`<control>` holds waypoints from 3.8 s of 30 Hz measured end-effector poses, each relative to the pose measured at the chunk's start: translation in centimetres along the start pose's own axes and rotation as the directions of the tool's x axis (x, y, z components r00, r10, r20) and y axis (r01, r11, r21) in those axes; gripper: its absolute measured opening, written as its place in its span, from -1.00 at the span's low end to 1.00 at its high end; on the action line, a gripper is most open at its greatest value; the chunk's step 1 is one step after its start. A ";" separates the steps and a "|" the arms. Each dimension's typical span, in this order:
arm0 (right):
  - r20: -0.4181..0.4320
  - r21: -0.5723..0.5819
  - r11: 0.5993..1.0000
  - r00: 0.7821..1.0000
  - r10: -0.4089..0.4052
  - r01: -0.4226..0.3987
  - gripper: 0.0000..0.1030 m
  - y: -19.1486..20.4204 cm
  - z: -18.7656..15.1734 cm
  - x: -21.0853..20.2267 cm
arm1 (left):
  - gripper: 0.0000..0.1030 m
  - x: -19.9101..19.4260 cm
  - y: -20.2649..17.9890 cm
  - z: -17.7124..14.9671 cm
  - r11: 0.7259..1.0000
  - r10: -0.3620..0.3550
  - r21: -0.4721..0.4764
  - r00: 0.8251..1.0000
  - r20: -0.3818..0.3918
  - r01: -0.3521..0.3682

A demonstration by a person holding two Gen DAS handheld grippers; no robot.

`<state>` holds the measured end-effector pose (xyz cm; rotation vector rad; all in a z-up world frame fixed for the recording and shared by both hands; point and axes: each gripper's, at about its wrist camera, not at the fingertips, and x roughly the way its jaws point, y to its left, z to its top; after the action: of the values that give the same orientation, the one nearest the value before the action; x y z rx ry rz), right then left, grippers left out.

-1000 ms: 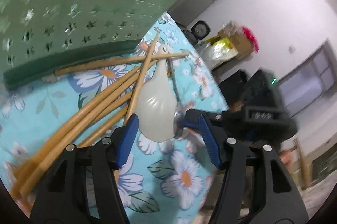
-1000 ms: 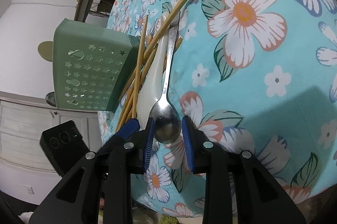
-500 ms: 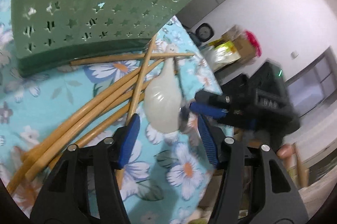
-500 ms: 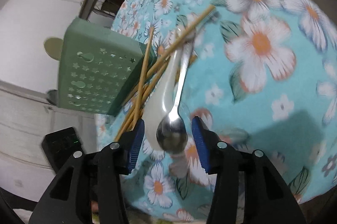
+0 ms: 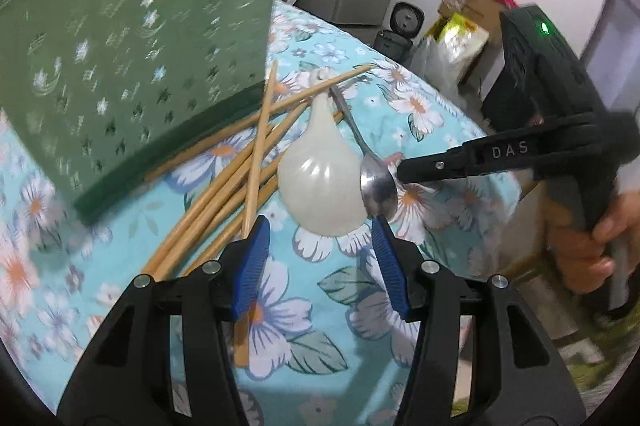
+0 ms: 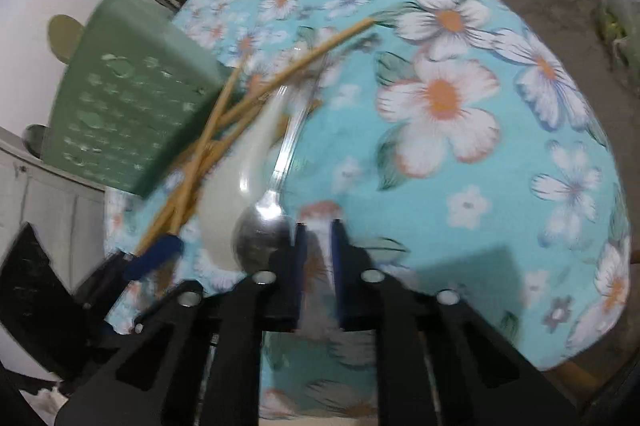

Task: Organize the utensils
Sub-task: 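Lift the metal spoon with the right gripper while the left gripper closes on the white spoon, then carry the white spoon into the green holder and open the left gripper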

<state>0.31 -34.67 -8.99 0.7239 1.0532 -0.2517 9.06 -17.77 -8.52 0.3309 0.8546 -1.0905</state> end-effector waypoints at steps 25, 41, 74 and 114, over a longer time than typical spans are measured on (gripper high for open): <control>0.040 -0.120 0.982 0.989 -0.144 0.148 -0.73 2.1 1.8 0.7 | -0.01 1.8 -2.5 -0.5 0.976 0.145 0.166 0.989 -0.025 -0.139; 0.044 -0.055 0.997 0.997 -0.056 0.058 -0.72 -0.2 1.1 0.2 | -0.01 3.1 -6.0 0.4 0.837 0.378 0.392 0.922 0.090 -0.381; -0.007 0.111 0.985 0.991 0.137 -0.135 -0.89 -2.9 -1.6 -0.8 | -0.96 -3.6 -1.8 -0.2 0.964 0.230 0.106 0.963 0.138 -0.245; 0.016 0.110 0.982 0.988 0.152 -0.152 -0.90 -3.2 -2.0 -0.9 | -0.98 -15.6 0.5 3.8 0.949 0.298 -0.005 0.886 0.355 -0.317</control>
<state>-3.19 -35.85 -10.16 0.8987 0.9772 -0.1818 8.17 -9.98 5.48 0.2917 0.4337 -0.8405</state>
